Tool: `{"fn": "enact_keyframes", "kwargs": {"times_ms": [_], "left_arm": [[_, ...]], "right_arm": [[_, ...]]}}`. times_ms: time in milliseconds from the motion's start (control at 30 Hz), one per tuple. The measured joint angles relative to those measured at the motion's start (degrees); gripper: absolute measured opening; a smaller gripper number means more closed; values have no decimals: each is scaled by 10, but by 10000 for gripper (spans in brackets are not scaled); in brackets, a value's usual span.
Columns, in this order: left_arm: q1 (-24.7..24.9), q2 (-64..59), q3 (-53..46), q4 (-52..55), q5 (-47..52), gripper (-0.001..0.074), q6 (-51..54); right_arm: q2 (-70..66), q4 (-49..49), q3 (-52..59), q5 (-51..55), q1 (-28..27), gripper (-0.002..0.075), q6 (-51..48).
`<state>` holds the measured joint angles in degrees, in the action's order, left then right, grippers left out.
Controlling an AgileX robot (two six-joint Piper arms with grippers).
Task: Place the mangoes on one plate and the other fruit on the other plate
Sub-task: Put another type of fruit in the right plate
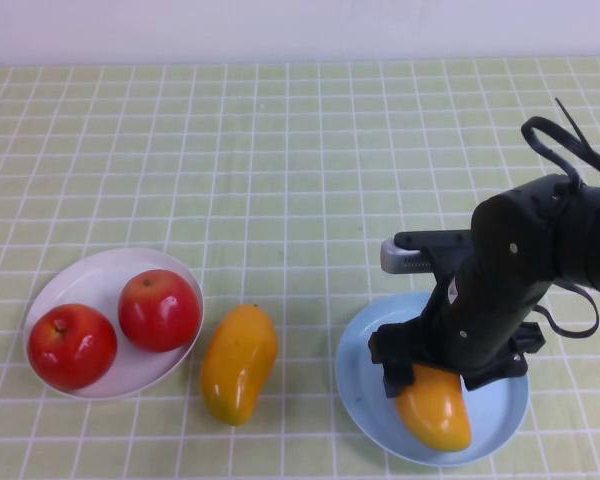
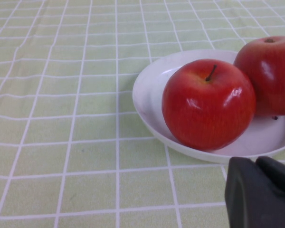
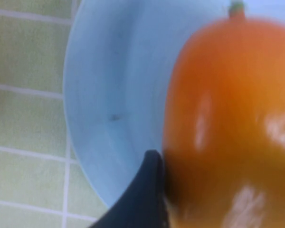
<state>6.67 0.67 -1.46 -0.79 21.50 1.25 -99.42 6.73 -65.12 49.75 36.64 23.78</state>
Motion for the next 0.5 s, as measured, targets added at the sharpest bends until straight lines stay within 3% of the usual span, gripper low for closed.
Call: {"fn": "enact_keyframes", "kwargs": {"times_ms": [267, 500], "left_arm": [[0, 0, 0, 0, 0, 0, 0], [0, 0, 0, 0, 0, 0, 0]], "right_arm": [[19, -8, -59, 81, 6, 690, 1], [16, 11, -144, 72, 70, 692, 15]]}}
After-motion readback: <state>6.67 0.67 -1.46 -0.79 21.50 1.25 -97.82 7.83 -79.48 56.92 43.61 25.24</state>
